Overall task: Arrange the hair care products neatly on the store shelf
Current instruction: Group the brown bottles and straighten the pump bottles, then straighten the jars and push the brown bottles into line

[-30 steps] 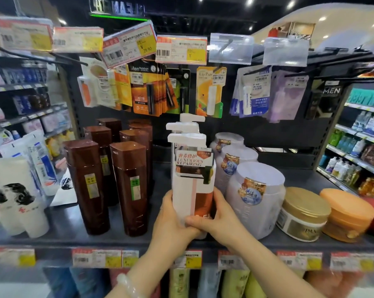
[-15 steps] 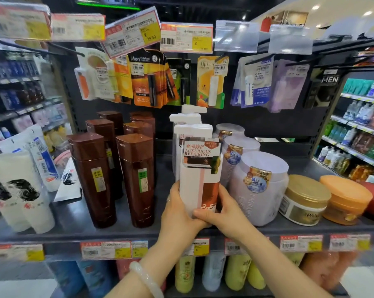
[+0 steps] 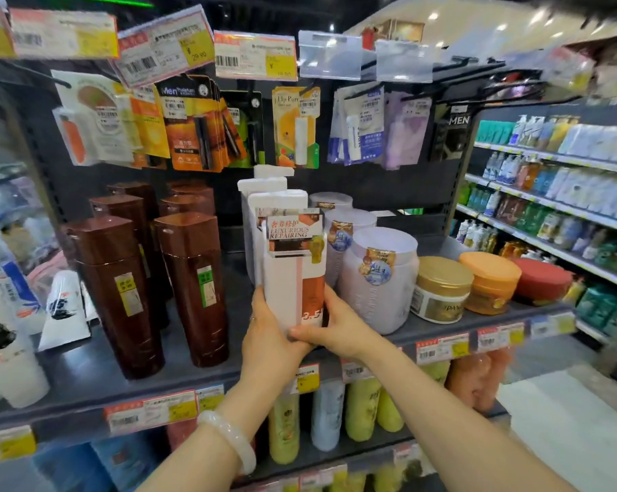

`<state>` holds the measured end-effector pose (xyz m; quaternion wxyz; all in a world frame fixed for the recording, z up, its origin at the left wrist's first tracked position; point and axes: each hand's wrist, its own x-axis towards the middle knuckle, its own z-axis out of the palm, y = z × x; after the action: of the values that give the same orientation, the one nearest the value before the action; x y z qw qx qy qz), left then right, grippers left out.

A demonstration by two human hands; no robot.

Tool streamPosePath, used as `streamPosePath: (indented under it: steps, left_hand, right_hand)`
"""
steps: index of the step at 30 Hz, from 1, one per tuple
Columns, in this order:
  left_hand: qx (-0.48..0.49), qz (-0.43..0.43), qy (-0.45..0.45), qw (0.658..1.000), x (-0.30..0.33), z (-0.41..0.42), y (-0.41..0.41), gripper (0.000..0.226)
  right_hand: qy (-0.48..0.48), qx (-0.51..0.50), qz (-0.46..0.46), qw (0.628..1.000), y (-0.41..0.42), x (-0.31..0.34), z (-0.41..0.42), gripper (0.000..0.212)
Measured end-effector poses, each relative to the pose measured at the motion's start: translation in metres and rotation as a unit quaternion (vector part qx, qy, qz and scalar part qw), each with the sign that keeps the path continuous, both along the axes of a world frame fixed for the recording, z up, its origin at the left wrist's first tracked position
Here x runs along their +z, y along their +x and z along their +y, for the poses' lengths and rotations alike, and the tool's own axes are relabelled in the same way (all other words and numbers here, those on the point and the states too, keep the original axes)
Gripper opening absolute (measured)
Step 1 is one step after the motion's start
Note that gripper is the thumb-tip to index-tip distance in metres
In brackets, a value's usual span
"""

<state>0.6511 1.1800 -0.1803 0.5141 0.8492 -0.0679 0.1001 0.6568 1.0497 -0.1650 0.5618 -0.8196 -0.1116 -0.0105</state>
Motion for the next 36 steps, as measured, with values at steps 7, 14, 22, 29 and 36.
streamPosePath:
  steps: [7,14,22,29,36]
  left_hand:
    - [0.022,-0.044,-0.003,0.999,0.01,-0.001,-0.013,0.106]
    - [0.096,-0.057,0.04,0.993,-0.004,0.003,-0.059,0.096]
    - [-0.007,-0.097,0.077,0.992,-0.005,-0.044,-0.097,0.08]
    - [-0.133,-0.114,0.121,0.977,0.009,-0.072,-0.077,0.073]
    - [-0.215,-0.123,0.187,0.951,0.016,-0.114,-0.055,0.065]
  right_hand:
    - [-0.024,-0.02,-0.018,0.999,-0.016,0.005,0.006,0.081]
    - [-0.027,-0.186,-0.097,0.977,-0.064,-0.021,-0.012,0.058]
    - [-0.064,-0.25,-0.086,0.962,-0.091,-0.028,-0.059,0.034]
    - [-0.115,-0.306,-0.096,0.94,-0.087,-0.015,-0.108,0.027]
    - [-0.15,-0.395,-0.102,0.901,-0.087,-0.001,-0.191,0.007]
